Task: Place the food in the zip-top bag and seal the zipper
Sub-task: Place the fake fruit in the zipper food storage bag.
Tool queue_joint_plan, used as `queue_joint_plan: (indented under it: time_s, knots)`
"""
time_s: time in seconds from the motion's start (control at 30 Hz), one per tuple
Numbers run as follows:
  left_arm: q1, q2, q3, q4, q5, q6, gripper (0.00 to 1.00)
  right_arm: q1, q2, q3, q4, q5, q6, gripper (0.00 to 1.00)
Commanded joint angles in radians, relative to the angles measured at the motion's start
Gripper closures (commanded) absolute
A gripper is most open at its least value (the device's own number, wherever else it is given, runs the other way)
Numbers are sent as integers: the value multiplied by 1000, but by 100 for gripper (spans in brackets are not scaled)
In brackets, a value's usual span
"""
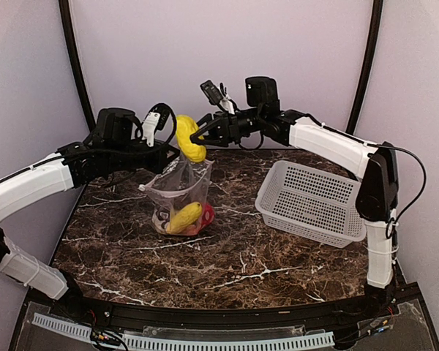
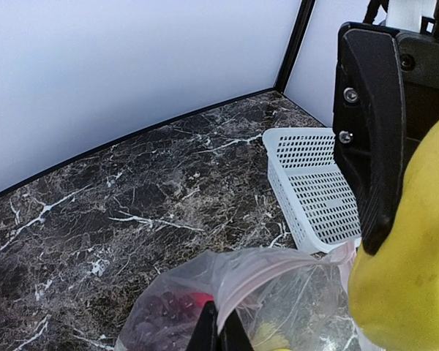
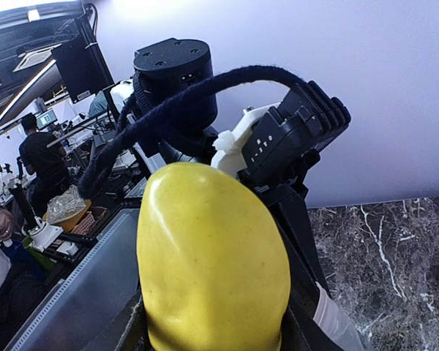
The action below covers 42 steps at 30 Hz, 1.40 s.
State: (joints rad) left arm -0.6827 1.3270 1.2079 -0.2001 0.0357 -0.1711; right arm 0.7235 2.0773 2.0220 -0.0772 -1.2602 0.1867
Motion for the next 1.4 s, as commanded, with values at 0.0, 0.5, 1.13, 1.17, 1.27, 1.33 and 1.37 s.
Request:
queue_joint_plan:
  time_s: [0.0,0.5,1.13,1.17,1.27,1.33,1.37]
  knots:
    - [0,-45,-8,5,-23,-16,99,21,26,-8,107,-9,71,50]
    - [0,-49,-23,14,-77,-24,99,34,-78,-40,-185,184,-246,26]
    - [0,-43,-10,-7,-51,-19,99,318,-157,25,-778,801,-1002,34]
    - [1,-43,-8,-9,-48,-18,99,332,-148,28,-776,830,-1007,34]
    - [0,-44,2,-15,-43,-10,99,353,-108,63,-775,888,-1007,35]
    - [0,-47,8,-23,-39,-7,99,359,-85,88,-775,923,-1009,37]
    - [0,-47,10,-26,-39,-6,99,362,-76,95,-775,940,-1012,37]
